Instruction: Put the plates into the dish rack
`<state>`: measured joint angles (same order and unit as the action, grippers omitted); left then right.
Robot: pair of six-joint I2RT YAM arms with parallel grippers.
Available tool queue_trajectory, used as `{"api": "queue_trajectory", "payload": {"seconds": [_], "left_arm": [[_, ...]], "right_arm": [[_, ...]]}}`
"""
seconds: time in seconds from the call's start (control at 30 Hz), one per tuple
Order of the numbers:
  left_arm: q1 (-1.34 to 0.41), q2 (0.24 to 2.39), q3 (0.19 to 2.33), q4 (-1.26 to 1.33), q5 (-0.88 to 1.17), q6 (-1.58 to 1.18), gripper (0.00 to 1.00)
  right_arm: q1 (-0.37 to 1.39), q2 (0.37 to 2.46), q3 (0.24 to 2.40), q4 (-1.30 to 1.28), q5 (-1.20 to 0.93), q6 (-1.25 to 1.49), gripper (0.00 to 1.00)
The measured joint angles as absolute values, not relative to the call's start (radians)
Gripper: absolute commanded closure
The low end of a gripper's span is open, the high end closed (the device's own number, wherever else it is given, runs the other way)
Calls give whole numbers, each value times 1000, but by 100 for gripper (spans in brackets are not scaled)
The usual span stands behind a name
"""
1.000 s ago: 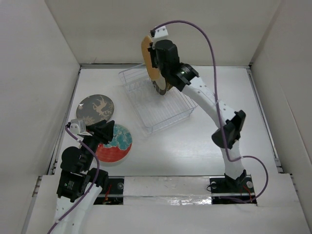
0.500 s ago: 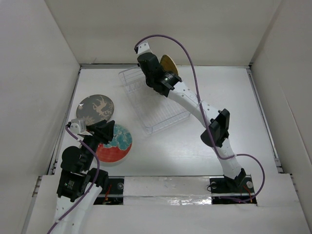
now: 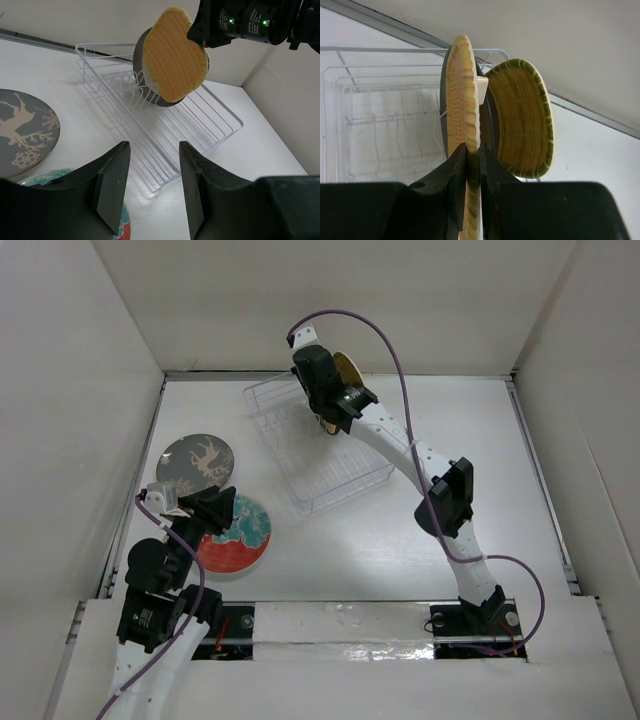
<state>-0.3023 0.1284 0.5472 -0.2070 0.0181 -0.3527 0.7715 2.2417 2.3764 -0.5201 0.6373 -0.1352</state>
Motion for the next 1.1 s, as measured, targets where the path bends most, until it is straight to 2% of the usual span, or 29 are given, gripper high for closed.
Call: {"api": "queue_trajectory", "payload": {"seconds": [0.43,0.77,0.8,0.83,0.93,1.03,1.1], "left_arm": [[-302,133,547,-207,18,-353,59],[-302,139,547,-207,17,-353,59],[-302,141,547,-207,17,-353,60],[-302,142,547,-207,17,-353,60],[-302,147,547,-207,17,-353,60],[-302,156,547,-207,17,-353,60],[-302,161,547,-207,17,-353,60]], "right_arm": [[785,2228,2319,-459,588,-145,100],[692,2286,2313,-423,435,-47,98],[683,2288,2308,-422,426,-38,90],[677,2291,2306,-422,417,-31,69],[667,2292,2300,-411,387,-2,37],[675,2262,2253,-382,353,19,23],[688,2215,2192,-372,337,26,20]]}}
